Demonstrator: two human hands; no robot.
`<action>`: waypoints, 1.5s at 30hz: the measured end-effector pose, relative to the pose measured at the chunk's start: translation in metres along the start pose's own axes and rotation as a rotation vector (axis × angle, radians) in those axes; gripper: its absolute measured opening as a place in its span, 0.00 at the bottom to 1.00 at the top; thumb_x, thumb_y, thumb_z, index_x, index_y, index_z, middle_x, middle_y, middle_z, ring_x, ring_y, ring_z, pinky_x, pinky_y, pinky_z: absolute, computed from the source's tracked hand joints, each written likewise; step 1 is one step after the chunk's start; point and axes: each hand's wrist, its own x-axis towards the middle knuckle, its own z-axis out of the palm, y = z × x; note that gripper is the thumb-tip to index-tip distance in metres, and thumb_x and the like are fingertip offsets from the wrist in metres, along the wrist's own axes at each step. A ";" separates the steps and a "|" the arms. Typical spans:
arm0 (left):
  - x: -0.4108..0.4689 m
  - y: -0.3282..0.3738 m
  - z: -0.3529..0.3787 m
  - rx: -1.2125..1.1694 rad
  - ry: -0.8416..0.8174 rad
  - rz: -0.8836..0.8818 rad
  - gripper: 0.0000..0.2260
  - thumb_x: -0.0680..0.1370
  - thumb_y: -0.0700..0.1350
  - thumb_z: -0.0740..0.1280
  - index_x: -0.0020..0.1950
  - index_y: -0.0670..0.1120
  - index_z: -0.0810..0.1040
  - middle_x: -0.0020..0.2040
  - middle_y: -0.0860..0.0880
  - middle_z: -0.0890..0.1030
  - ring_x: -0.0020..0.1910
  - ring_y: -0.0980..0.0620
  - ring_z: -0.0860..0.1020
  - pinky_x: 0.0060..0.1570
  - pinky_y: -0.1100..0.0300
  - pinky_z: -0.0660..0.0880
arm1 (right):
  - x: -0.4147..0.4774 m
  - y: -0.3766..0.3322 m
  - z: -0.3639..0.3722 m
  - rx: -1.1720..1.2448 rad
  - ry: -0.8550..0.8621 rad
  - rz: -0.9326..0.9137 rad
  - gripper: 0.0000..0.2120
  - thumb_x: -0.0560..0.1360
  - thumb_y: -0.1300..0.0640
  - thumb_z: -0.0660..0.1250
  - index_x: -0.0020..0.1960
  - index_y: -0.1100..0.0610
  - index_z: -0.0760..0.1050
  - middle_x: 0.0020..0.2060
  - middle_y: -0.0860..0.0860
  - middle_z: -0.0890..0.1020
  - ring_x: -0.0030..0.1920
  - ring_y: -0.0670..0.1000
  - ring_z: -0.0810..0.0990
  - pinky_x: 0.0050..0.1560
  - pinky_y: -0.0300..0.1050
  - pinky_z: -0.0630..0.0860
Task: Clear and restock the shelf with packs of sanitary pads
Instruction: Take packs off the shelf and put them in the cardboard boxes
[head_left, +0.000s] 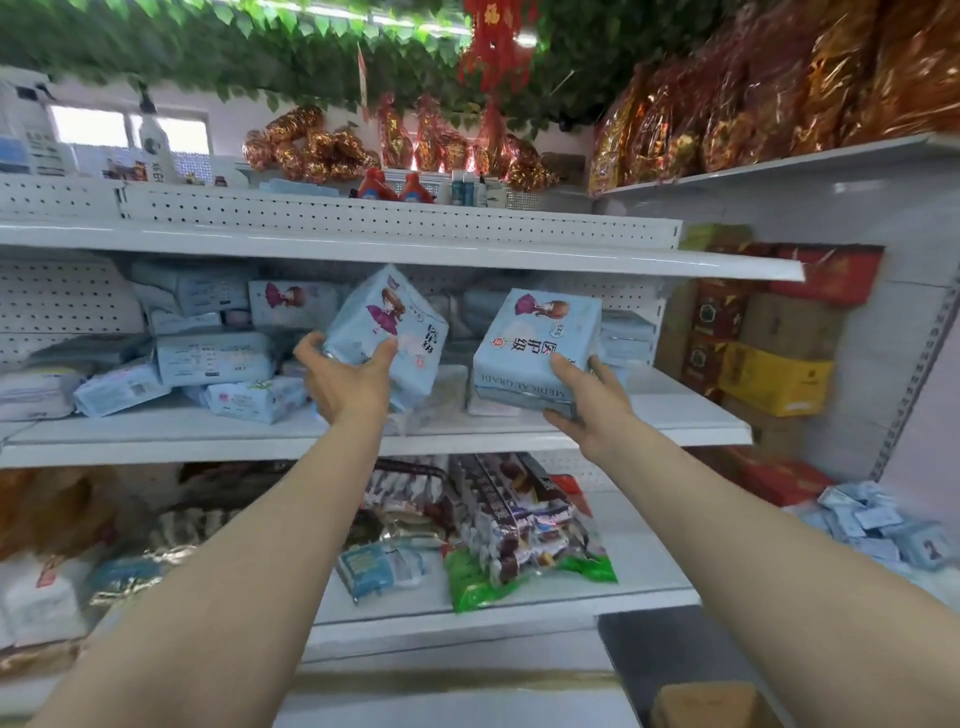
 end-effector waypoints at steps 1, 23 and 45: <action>-0.020 0.001 0.003 -0.030 -0.006 -0.028 0.36 0.67 0.53 0.80 0.69 0.51 0.64 0.65 0.43 0.75 0.51 0.47 0.76 0.59 0.53 0.74 | -0.009 -0.004 -0.019 -0.005 -0.005 -0.006 0.39 0.73 0.51 0.77 0.79 0.45 0.61 0.67 0.49 0.77 0.60 0.53 0.80 0.49 0.50 0.83; -0.410 -0.081 0.106 -0.330 -0.412 -0.662 0.27 0.73 0.42 0.78 0.68 0.49 0.71 0.58 0.48 0.80 0.48 0.49 0.82 0.39 0.50 0.83 | -0.145 -0.001 -0.429 -0.093 0.293 0.042 0.29 0.73 0.51 0.77 0.71 0.49 0.71 0.62 0.50 0.80 0.58 0.56 0.82 0.45 0.48 0.83; -0.505 -0.265 0.385 -0.239 -0.362 -0.979 0.20 0.74 0.42 0.76 0.61 0.49 0.72 0.57 0.47 0.81 0.53 0.45 0.82 0.53 0.38 0.81 | 0.085 0.067 -0.688 -0.169 0.361 0.440 0.21 0.73 0.56 0.77 0.65 0.47 0.79 0.57 0.51 0.85 0.58 0.53 0.83 0.56 0.52 0.81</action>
